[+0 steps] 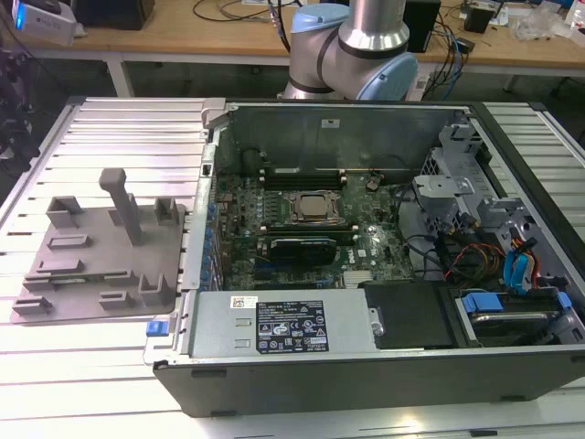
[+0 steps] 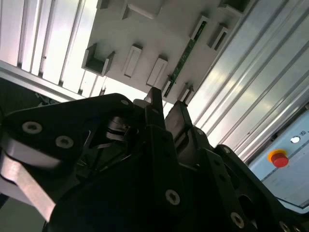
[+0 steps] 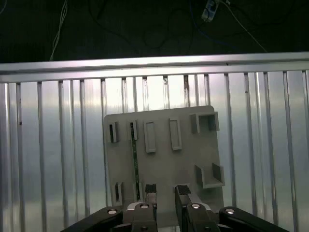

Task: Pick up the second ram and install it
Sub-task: 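Pick up the second ram and move it above second insertion slot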

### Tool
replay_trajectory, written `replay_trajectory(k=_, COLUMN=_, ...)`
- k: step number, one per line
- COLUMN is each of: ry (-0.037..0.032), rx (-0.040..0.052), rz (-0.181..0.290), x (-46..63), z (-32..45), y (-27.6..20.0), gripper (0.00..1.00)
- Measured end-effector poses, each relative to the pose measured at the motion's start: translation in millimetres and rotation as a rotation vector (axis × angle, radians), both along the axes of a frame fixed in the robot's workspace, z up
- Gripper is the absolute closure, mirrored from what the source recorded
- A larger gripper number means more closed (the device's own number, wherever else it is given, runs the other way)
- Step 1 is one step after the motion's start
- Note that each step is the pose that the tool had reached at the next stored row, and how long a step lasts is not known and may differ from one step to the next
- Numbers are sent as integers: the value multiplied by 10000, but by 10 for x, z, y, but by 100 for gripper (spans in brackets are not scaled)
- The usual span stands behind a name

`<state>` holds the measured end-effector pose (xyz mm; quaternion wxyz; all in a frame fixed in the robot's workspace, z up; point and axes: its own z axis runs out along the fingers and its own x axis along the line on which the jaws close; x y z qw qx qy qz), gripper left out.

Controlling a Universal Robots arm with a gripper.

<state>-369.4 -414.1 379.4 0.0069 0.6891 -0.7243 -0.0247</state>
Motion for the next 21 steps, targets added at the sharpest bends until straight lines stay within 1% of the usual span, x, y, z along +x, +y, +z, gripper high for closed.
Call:
replay_trajectory(k=1, ry=4, rx=0, rz=4, x=25, z=-57, y=-26, gripper=72)
replay_trajectory(k=3, ry=5, rx=1, rz=5, x=44, z=-98, y=-37, gripper=72)
replay_trajectory(k=6, ry=7, rx=0, rz=6, x=68, z=-183, y=-54, gripper=72)
replay_trajectory(k=13, ry=7, rx=0, rz=10, x=75, z=-290, y=-65, gripper=72)
replay_trajectory(k=16, ry=8, rx=0, rz=11, x=75, z=-397, y=-67, gripper=72)
replay_trajectory(k=19, ry=16, rx=0, rz=10, x=75, z=-458, y=-67, gripper=72)
replay_trajectory(k=21, ry=18, rx=0, rz=11, x=75, z=-518, y=-68, gripper=72)
